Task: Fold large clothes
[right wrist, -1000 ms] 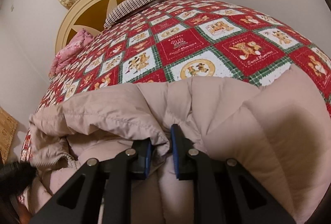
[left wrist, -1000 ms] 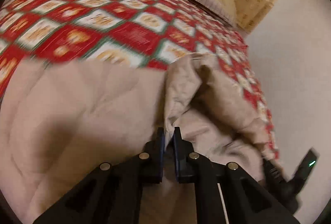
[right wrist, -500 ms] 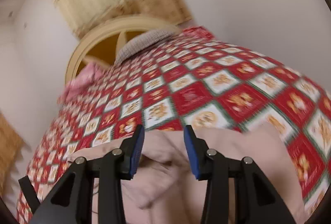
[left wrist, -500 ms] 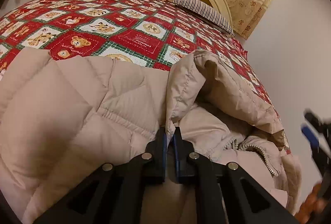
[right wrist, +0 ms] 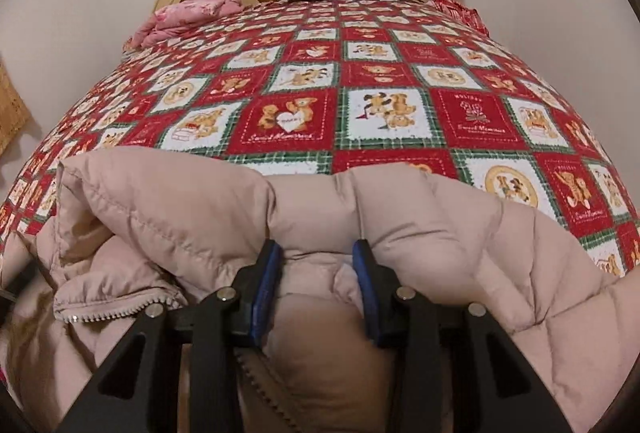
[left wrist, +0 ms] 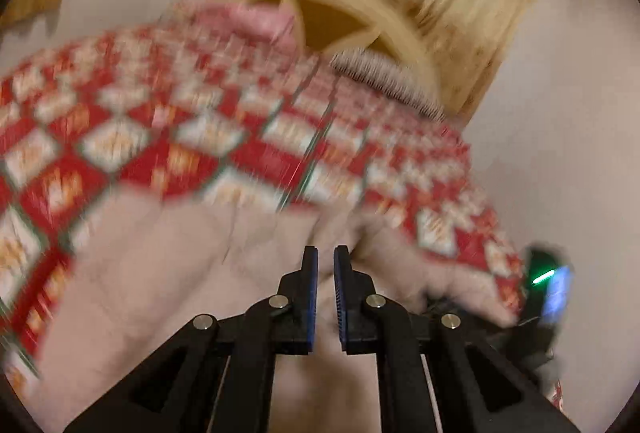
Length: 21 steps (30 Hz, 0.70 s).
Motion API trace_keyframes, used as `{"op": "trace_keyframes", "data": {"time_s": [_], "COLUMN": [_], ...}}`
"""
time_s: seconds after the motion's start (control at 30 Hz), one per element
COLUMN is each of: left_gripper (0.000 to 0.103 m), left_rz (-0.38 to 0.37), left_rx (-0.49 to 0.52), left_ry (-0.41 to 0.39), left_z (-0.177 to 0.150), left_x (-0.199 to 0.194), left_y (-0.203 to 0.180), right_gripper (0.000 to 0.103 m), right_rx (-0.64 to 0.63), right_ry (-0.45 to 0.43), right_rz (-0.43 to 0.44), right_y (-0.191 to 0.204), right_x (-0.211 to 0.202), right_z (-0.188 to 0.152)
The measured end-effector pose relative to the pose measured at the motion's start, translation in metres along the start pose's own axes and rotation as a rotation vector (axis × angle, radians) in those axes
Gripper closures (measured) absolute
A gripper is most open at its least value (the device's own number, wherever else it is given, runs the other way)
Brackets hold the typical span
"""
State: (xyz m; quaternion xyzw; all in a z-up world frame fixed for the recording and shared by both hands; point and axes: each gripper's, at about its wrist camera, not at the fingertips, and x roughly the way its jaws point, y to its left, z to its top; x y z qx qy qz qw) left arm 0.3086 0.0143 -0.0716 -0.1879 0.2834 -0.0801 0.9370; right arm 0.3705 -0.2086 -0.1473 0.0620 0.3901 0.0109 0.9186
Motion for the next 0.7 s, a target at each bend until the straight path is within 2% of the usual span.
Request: {"op": "trace_keyframes", "data": {"time_s": [0.07, 0.1, 0.13, 0.17, 0.23, 0.27, 0.33, 0.37, 0.47, 0.63, 0.7], "left_gripper": [0.09, 0.076, 0.055, 0.05, 0.048, 0.048, 0.048, 0.048, 0.048, 0.048, 0.048], "left_rz": [-0.025, -0.05, -0.046, -0.033, -0.012, 0.023, 0.088, 0.119, 0.029, 0.095, 0.095], "left_rx": [0.059, 0.082, 0.104, 0.127, 0.19, 0.217, 0.212, 0.176, 0.101, 0.174, 0.173], "left_ry": [-0.018, -0.002, 0.032, 0.061, 0.125, 0.164, 0.248, 0.298, 0.265, 0.257, 0.261], "left_z": [0.019, 0.03, 0.04, 0.046, 0.047, 0.041, 0.025, 0.009, -0.014, -0.021, -0.021], "left_x": [0.001, 0.012, 0.027, 0.043, 0.077, 0.092, 0.114, 0.127, 0.13, 0.135, 0.139], "left_y": [-0.022, -0.035, -0.046, -0.055, -0.068, -0.069, -0.055, -0.036, -0.007, -0.019, -0.019], "right_gripper": [0.061, 0.061, 0.061, 0.061, 0.061, 0.061, 0.061, 0.061, 0.06, 0.059, 0.059], "right_rx": [0.001, 0.0, -0.002, 0.0, 0.002, 0.004, 0.009, 0.012, 0.029, 0.04, 0.045], "right_ry": [-0.006, -0.008, -0.009, -0.009, -0.009, -0.009, -0.01, -0.011, -0.033, -0.037, -0.037], "right_rz": [0.0, -0.001, -0.001, 0.001, 0.003, 0.005, 0.012, 0.016, 0.051, 0.068, 0.075], "right_y": [0.0, -0.001, -0.001, -0.001, -0.001, -0.001, -0.001, -0.002, -0.005, -0.006, -0.007], "right_x": [-0.002, -0.003, -0.004, -0.004, -0.004, -0.003, -0.004, -0.004, -0.008, -0.008, -0.007], "right_z": [-0.002, -0.002, -0.002, -0.002, -0.003, -0.002, -0.002, -0.002, -0.002, -0.001, -0.001]}}
